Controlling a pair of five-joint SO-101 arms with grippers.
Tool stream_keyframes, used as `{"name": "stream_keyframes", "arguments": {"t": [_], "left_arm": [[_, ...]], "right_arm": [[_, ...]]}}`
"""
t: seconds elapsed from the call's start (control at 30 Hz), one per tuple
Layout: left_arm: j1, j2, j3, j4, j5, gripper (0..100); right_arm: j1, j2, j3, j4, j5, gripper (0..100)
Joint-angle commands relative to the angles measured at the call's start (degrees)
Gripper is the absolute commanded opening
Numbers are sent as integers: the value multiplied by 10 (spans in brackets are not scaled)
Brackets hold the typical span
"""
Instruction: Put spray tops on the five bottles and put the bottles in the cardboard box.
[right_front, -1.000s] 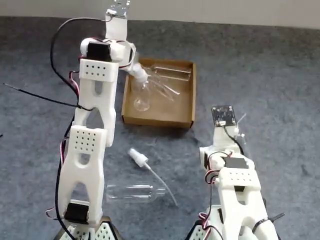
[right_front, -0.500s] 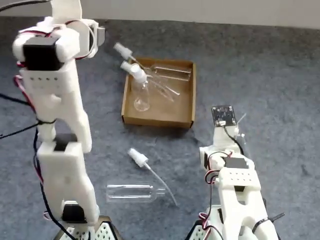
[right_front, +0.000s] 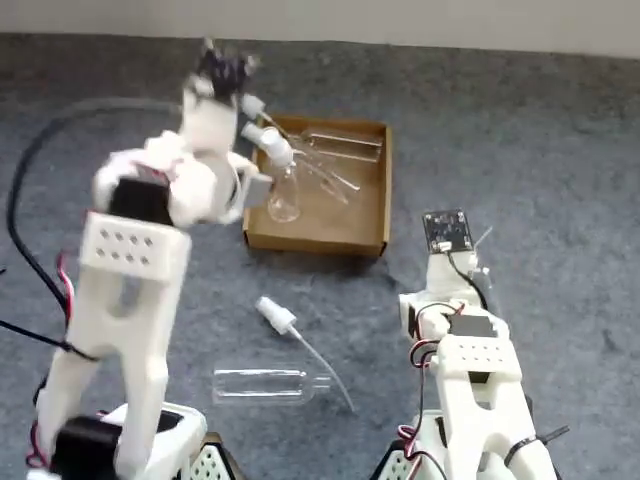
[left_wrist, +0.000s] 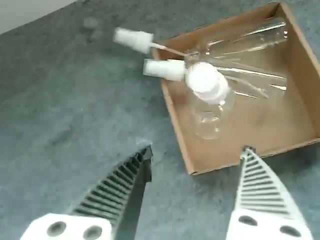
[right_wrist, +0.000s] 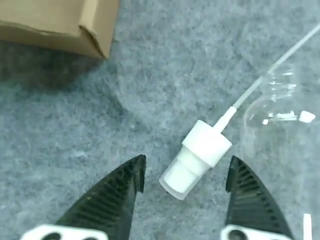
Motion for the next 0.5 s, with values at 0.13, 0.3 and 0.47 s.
{"name": "stream_keyframes", "arguments": {"t": [0.13,0.3,0.47], "left_arm": [[44,-56,254,-254,2,256],[42,-5,284,-384,91,354],[45,60,276,-476,89,354]], "right_arm": [[6,-14,-4,-10,6,221],[6,-14,-4,-10,6,221],[6,-14,-4,-10,6,221]]}}
